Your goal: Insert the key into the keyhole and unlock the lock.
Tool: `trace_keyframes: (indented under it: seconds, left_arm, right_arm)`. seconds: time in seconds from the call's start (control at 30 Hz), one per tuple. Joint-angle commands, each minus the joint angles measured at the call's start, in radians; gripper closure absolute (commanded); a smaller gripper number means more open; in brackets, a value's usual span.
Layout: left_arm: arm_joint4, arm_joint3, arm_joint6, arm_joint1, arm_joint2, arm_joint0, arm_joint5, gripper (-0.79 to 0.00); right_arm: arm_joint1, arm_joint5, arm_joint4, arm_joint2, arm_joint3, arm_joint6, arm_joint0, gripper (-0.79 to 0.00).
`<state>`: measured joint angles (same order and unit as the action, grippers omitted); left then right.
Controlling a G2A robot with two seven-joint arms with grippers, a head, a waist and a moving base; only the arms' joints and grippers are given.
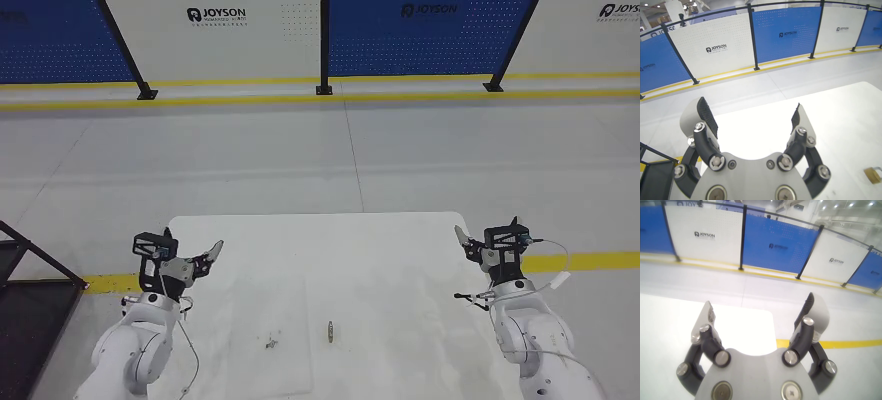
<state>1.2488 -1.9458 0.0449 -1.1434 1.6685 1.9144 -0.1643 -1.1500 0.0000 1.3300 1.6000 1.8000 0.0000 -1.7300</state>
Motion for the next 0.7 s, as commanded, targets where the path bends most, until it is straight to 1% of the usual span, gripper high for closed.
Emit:
trace_keyframes:
  seconds: [0.0,0.13,0.17,0.23,0.3,0.37,0.43,0.47,0.53,0.67]
  left_arm:
    - [-0.001,-0.056,0.004,0.004,0.032,0.095,-0.074,-0.785]
    - [-0.003,-0.15,0.044,0.009,0.066,0.272,-0.206,-0.785]
    - [0.013,-0.175,0.054,0.01,0.075,0.309,-0.215,-0.785]
    - [0.023,-0.21,0.07,0.011,0.06,0.391,-0.275,-0.785]
    - [0.044,-0.238,0.093,0.011,0.054,0.436,-0.281,-0.785]
    - [0.059,-0.235,0.141,0.009,0.019,0.436,-0.282,-0.745]
    - [0.097,-0.226,0.189,0.006,-0.022,0.436,-0.249,-0.708]
    - [0.101,-0.224,0.214,0.005,-0.044,0.436,-0.234,-0.674]
    - [0.116,-0.222,0.263,0.002,-0.084,0.436,-0.192,-0.579]
    - [0.193,-0.207,0.325,-0.004,-0.172,0.425,-0.108,-0.582]
  right_arm:
    - [0.0,0.0,0.0,0.0,0.0,0.0,0.0,-0.785]
    - [0.0,0.0,0.0,0.0,0.0,0.0,0.0,-0.785]
    - [0.0,0.0,0.0,0.0,0.0,0.0,0.0,-0.785]
    - [0.0,0.0,0.0,0.0,0.0,0.0,0.0,-0.785]
    - [0.0,0.0,0.0,0.0,0.0,0.0,0.0,-0.785]
    - [0.0,0.0,0.0,0.0,0.0,0.0,0.0,-0.785]
    - [0.0,0.0,0.0,0.0,0.0,0.0,0.0,-0.785]
    - [0.0,0.0,0.0,0.0,0.0,0.0,0.0,-0.785]
    - [0.0,0.0,0.0,0.0,0.0,0.0,0.0,-0.785]
    - [0.0,0.0,0.0,0.0,0.0,0.0,0.0,-0.785]
